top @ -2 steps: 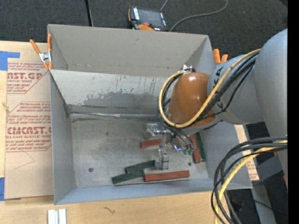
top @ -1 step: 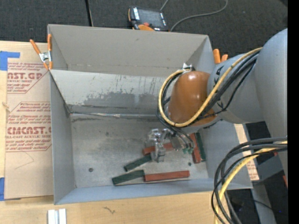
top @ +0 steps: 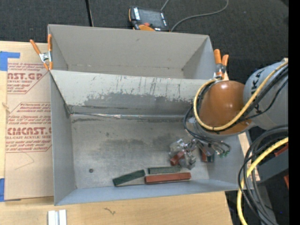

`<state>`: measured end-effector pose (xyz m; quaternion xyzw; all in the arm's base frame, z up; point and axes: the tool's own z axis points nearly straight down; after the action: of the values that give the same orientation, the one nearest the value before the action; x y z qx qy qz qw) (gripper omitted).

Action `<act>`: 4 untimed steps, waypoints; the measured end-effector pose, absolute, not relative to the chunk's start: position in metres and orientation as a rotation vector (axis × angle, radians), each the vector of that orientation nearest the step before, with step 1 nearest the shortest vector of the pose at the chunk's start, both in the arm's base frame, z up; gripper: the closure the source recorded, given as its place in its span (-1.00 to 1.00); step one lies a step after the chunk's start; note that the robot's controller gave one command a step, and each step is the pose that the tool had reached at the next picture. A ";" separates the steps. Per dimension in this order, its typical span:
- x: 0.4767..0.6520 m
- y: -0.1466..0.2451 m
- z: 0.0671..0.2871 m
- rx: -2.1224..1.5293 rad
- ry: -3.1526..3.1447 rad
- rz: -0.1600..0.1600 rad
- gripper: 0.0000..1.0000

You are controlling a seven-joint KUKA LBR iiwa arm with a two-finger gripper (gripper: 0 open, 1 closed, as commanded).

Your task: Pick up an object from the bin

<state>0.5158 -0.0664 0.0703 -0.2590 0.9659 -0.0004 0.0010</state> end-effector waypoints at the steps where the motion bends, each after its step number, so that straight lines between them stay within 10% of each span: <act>1: 0.516 -0.065 0.070 -0.814 3.032 0.001 1.00; 4: 0.516 -0.065 0.070 -0.814 3.032 0.002 1.00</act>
Offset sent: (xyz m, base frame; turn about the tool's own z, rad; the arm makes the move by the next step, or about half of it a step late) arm 0.0000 0.0000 0.0000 0.0000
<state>0.5160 -0.0649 0.0703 -0.2594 0.9658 0.0005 0.0013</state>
